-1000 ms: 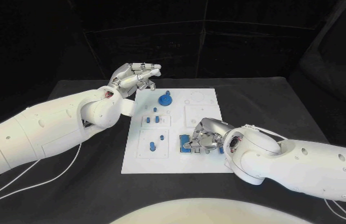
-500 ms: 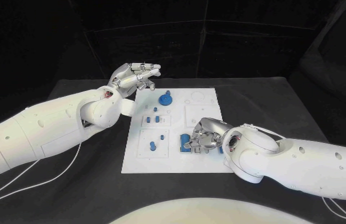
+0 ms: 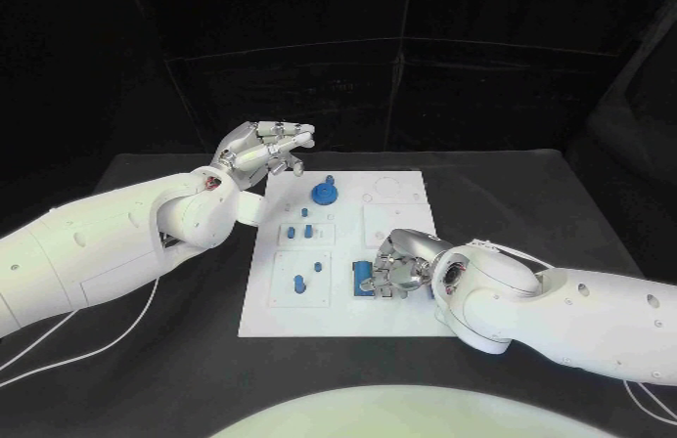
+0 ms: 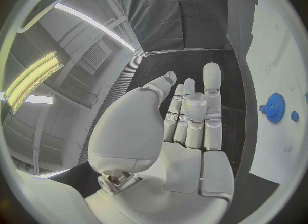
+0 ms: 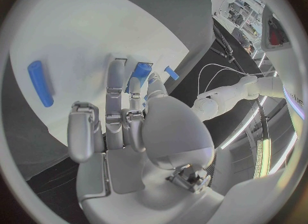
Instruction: Assemble the parts on the task board
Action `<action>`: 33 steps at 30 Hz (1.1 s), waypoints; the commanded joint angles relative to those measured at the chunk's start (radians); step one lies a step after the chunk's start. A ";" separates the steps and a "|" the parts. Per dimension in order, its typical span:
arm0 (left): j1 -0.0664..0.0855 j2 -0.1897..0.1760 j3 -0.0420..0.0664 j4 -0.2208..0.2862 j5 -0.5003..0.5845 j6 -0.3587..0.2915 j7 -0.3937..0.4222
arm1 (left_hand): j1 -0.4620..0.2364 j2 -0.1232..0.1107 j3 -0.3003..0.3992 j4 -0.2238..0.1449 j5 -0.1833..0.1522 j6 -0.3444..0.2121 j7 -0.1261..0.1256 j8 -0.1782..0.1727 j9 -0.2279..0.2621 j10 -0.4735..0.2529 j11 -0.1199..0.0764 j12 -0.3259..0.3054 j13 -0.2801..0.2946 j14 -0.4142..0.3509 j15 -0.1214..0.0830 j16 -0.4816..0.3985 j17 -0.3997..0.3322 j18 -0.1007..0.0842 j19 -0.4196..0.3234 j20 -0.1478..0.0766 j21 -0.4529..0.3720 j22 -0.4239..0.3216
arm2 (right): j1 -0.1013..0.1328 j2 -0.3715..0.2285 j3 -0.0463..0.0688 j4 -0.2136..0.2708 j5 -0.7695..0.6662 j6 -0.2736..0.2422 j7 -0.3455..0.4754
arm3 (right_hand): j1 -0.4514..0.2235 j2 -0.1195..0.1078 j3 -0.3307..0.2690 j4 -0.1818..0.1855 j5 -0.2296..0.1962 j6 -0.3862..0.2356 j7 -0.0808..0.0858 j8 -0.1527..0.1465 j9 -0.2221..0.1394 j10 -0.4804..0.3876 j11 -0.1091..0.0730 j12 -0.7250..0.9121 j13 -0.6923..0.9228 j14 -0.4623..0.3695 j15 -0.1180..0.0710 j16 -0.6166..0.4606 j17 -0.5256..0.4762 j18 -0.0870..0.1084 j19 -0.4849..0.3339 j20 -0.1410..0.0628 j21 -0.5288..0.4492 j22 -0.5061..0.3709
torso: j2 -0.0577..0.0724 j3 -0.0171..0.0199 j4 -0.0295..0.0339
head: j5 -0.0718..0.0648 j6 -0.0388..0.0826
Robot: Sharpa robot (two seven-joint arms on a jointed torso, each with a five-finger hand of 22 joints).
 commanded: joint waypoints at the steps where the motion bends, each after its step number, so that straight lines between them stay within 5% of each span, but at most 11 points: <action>1: 0.001 0.000 0.001 0.001 0.003 0.013 0.001 | 0.000 0.008 -0.004 -0.001 -0.003 -0.009 0.001 0.003 0.002 -0.006 -0.001 0.002 0.001 0.001 0.008 0.006 0.000 0.006 0.008 0.003 -0.004 -0.001 | 0.001 -0.002 0.000 0.003 -0.001 0.025 0.006 | 0.002 -0.009 0.000 -0.008 -0.005 -0.002 -0.004 0.004 0.002 0.102 -0.004 0.000 0.264 0.018 -0.005 -0.006 0.001 -0.014 0.044 -0.006 -0.001 0.080 | -0.001 0.0003 -0.0015 | 0.000 -0.001; 4: 0.001 -0.001 0.001 0.001 0.003 0.014 0.001 | 0.000 0.008 -0.004 -0.001 -0.003 -0.009 0.001 0.003 0.002 -0.006 -0.001 0.002 0.001 0.001 0.008 0.006 0.000 0.006 0.008 0.003 -0.004 -0.001 | 0.001 -0.019 0.000 0.008 0.022 0.000 0.038 | -0.007 -0.016 -0.007 -0.006 0.002 -0.019 0.004 -0.004 0.001 0.102 0.001 0.000 0.263 0.018 -0.002 -0.006 0.001 -0.012 0.039 -0.003 -0.008 0.070 | -0.001 0.0001 -0.0005 | -0.003 0.000; 8: 0.001 -0.003 0.000 0.001 0.003 0.013 0.001 | 0.000 0.008 -0.004 -0.001 -0.003 -0.009 0.001 0.003 0.002 -0.006 -0.001 0.002 0.001 0.001 0.008 0.006 0.000 0.006 0.008 0.003 -0.004 -0.001 | 0.002 -0.055 0.000 0.017 0.093 -0.055 0.124 | -0.005 -0.029 -0.021 -0.009 0.071 -0.086 0.031 -0.039 -0.009 0.050 0.023 -0.091 0.196 0.017 0.012 -0.007 0.001 0.005 0.005 0.007 -0.058 -0.012 | -0.002 0.0000 -0.0010 | -0.005 0.002; 10: 0.001 -0.004 0.000 0.001 0.003 0.013 0.001 | 0.000 0.008 -0.004 -0.001 -0.003 -0.009 0.001 0.003 0.002 -0.006 -0.001 0.002 0.001 0.001 0.008 0.006 0.000 0.006 0.008 0.003 -0.004 -0.001 | 0.002 -0.082 0.000 0.023 0.154 -0.092 0.199 | 0.005 -0.037 -0.030 -0.012 0.089 -0.129 0.047 -0.060 -0.015 -0.041 0.037 -0.234 0.093 0.016 0.023 -0.007 0.001 0.037 -0.067 0.017 -0.164 -0.172 | -0.002 0.0004 -0.0029 | -0.008 0.003; 14: 0.001 -0.005 0.000 0.000 0.003 0.012 0.000 | 0.000 0.009 -0.005 0.000 -0.003 -0.009 0.001 0.004 0.002 -0.007 -0.001 0.003 0.001 -0.001 0.008 0.005 -0.004 0.006 0.008 0.003 -0.004 -0.001 | 0.002 -0.134 0.000 0.031 0.317 -0.140 0.360 | 0.076 -0.021 -0.029 -0.034 0.131 -0.158 0.063 -0.069 -0.015 -0.347 0.048 -0.735 -0.276 -0.009 0.034 -0.020 -0.004 0.127 -0.303 0.026 -0.560 -0.662 | -0.003 0.0003 -0.0032 | -0.016 0.009; 16: 0.001 -0.005 -0.001 0.000 0.003 0.012 0.000 | 0.000 0.009 -0.006 0.000 -0.003 -0.010 0.001 0.004 0.002 -0.007 -0.001 0.003 0.001 -0.001 0.008 0.004 -0.005 0.006 0.008 0.003 -0.004 -0.001 | 0.003 -0.161 0.000 0.034 0.414 -0.144 0.439 | 0.122 -0.005 -0.019 -0.048 0.138 -0.185 0.073 -0.090 -0.027 -0.435 0.056 -0.890 -0.395 0.008 0.036 0.002 0.013 0.129 -0.355 0.034 -0.654 -0.735 | -0.003 0.0003 -0.0029 | -0.020 0.011; 18: 0.001 -0.005 -0.003 0.000 0.003 0.011 0.000 | 0.000 0.009 -0.006 0.000 -0.003 -0.010 0.001 0.004 0.002 -0.007 -0.001 0.003 0.001 -0.001 0.008 0.004 -0.005 0.006 0.008 0.003 -0.004 -0.001 | 0.004 -0.186 0.000 0.036 0.512 -0.134 0.508 | 0.174 0.013 -0.011 -0.059 0.135 -0.203 0.095 -0.120 -0.047 -0.480 0.077 -1.027 -0.519 -0.088 0.059 -0.027 0.023 0.124 -0.416 0.051 -0.758 -0.797 | -0.003 0.0002 -0.0023 | -0.025 0.013; 22: 0.001 -0.005 -0.006 -0.001 0.003 0.011 0.000 | -0.001 0.010 -0.006 0.001 -0.003 -0.010 0.001 0.004 0.002 -0.007 -0.001 0.004 0.001 -0.003 0.008 0.003 -0.008 0.006 0.008 0.003 -0.005 -0.002 | 0.007 -0.231 0.000 0.035 0.687 -0.087 0.630 | 0.263 0.042 -0.001 -0.075 0.125 -0.209 0.129 -0.194 -0.103 -0.480 0.133 -1.267 -0.800 -0.307 0.128 -0.170 -0.051 0.118 -0.551 0.101 -0.981 -0.931 | -0.002 0.0002 -0.0025 | -0.035 0.019; 24: 0.001 -0.004 -0.007 -0.001 0.003 0.011 0.000 | -0.001 0.010 -0.006 0.001 -0.003 -0.010 0.001 0.004 0.002 -0.007 -0.001 0.004 0.001 -0.003 0.008 0.003 -0.008 0.006 0.008 0.003 -0.005 -0.002 | 0.007 -0.249 0.000 0.034 0.735 -0.064 0.671 | 0.277 0.040 -0.015 -0.072 0.124 -0.184 0.131 -0.230 -0.133 -0.444 0.131 -1.348 -0.934 -0.363 0.153 -0.249 -0.131 0.123 -0.562 0.131 -1.075 -0.995 | -0.002 0.0003 -0.0031 | -0.039 0.021; 28: 0.001 -0.003 -0.010 -0.002 0.003 0.012 -0.001 | -0.001 0.010 -0.006 0.001 -0.003 -0.010 0.001 0.004 0.002 -0.007 -0.001 0.004 0.001 -0.003 0.008 0.003 -0.008 0.006 0.008 0.003 -0.005 -0.002 | 0.008 -0.284 -0.001 0.031 0.788 -0.036 0.725 | 0.280 0.036 -0.042 -0.073 0.120 -0.146 0.130 -0.288 -0.173 -0.394 0.140 -1.428 -1.095 -0.379 0.167 -0.311 -0.246 0.131 -0.531 0.163 -1.190 -1.082 | -0.001 0.0008 -0.0036 | -0.052 0.023; 33: 0.001 -0.002 -0.012 -0.003 0.003 0.012 -0.001 | -0.001 0.010 -0.006 0.001 -0.003 -0.010 0.001 0.004 0.002 -0.007 -0.001 0.004 0.001 -0.003 0.008 0.003 -0.008 0.006 0.008 0.003 -0.005 -0.002 | 0.007 -0.316 -0.001 0.025 0.772 -0.036 0.738 | 0.278 0.045 -0.059 -0.083 0.120 -0.097 0.132 -0.322 -0.197 -0.328 0.134 -1.443 -1.189 -0.276 0.147 -0.292 -0.311 0.132 -0.419 0.140 -1.216 -1.118 | 0.000 0.0003 -0.0039 | -0.062 0.021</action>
